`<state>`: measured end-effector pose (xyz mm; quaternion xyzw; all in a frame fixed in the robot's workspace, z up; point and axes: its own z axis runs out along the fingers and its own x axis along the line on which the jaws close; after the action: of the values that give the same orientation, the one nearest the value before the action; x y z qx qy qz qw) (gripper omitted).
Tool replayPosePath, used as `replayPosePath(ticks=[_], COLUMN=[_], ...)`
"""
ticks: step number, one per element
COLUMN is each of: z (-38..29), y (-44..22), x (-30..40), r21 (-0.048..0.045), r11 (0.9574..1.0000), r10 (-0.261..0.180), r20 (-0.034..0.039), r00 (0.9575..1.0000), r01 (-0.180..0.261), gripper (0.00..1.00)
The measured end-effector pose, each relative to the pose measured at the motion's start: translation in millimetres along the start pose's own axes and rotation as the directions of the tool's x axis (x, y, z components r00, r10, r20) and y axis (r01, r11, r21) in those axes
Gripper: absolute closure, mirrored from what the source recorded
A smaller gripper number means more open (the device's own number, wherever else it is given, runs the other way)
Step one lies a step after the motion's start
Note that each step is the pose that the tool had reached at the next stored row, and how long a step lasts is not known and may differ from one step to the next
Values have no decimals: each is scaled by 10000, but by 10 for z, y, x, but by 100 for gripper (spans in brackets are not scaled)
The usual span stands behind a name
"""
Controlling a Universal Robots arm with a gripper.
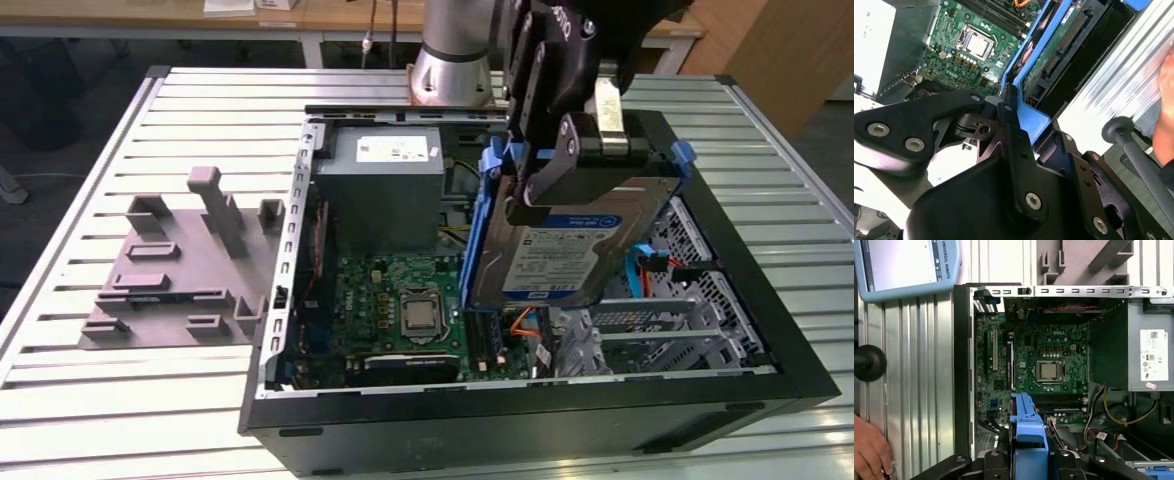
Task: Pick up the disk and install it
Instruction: 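Insert the disk into the insertion slot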
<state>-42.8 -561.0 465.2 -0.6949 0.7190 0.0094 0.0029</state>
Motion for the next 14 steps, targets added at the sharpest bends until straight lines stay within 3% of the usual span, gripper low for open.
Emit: replayPosePath(ticks=[6,14], z=[10,29], y=[-36,-169], x=[57,68], r21=[0,0], r11=[10000,10000], r10=[-1,0], r20=[0,1], r00=[10000,10000], r01=[1,0], gripper=[63,63])
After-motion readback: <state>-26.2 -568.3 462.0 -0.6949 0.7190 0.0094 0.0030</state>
